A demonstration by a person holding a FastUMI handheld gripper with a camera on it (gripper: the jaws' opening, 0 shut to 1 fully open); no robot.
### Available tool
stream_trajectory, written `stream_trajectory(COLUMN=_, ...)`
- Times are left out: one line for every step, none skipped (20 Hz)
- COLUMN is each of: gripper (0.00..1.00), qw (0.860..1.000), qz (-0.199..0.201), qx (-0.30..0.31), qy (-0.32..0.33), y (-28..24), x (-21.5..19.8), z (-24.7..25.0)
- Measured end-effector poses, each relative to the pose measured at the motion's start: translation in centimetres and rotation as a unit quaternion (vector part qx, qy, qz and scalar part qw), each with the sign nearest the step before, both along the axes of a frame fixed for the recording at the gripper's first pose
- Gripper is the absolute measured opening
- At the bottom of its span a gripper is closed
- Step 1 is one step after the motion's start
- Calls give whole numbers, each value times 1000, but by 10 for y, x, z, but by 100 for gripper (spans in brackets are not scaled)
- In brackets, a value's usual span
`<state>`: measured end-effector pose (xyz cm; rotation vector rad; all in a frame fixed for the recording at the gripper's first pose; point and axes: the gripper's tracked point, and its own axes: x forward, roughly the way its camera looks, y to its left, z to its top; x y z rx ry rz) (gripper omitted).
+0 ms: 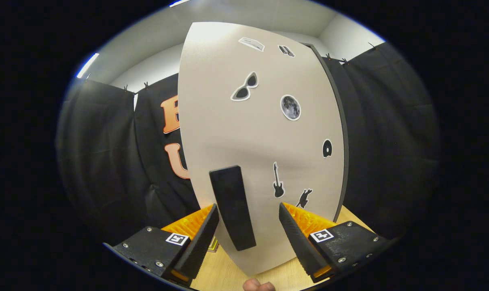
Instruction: Open the shoe cabinet door, grab the shoes and put them into the shoe cabinet, then close the shoe cabinet door.
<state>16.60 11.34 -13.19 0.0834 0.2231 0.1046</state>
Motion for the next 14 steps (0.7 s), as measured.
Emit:
stream_trajectory(gripper=94, qw=1000, qz=2, qx=2, qy=0, y=3, x=4, z=0)
stream_trajectory(gripper=94, qw=1000, qz=4, qx=-1, qy=0, y=7, x=8, z=1)
stream_trajectory(gripper=94, qw=1000, qz=1, qx=-5, qy=-4, y=9, x=13, z=0)
stream_trajectory(gripper=94, qw=1000, qz=3, qx=-6, qy=-3, y=10, x=19, z=0)
stream_trajectory(gripper=94, qw=1000, qz=4, qx=-5, qy=-6, y=10, x=18, z=-1)
stream_trajectory(gripper=94, qw=1000, qz=4, qx=-1, qy=-6, y=11, x=21, z=-1)
stream_trajectory(gripper=94, qw=1000, qz=4, qx=3, qy=-7, y=12, x=25, z=-2)
stream_trajectory(gripper=94, qw=1000, qz=3, qx=6, qy=-7, y=14, x=29, z=-3)
stream_trajectory(gripper=94, qw=1000, qz=0, qx=8, qy=-10, y=15, x=33, z=-3)
stream_trajectory(gripper=94, qw=1000, qz=-2, qx=8, qy=-12, y=16, x=37, z=-3)
stream_trajectory(gripper=94, qw=1000, qz=-5, qx=9, qy=-12, y=17, x=40, z=-4)
stream_trajectory(gripper=94, qw=1000, qz=-6, qx=9, qy=-11, y=18, x=43, z=-5)
stream_trajectory(gripper=94, qw=1000, qz=-6, qx=10, qy=-11, y=20, x=45, z=-6)
stream_trajectory(gripper=94, qw=1000, qz=-6, qx=10, qy=-11, y=21, x=48, z=-6)
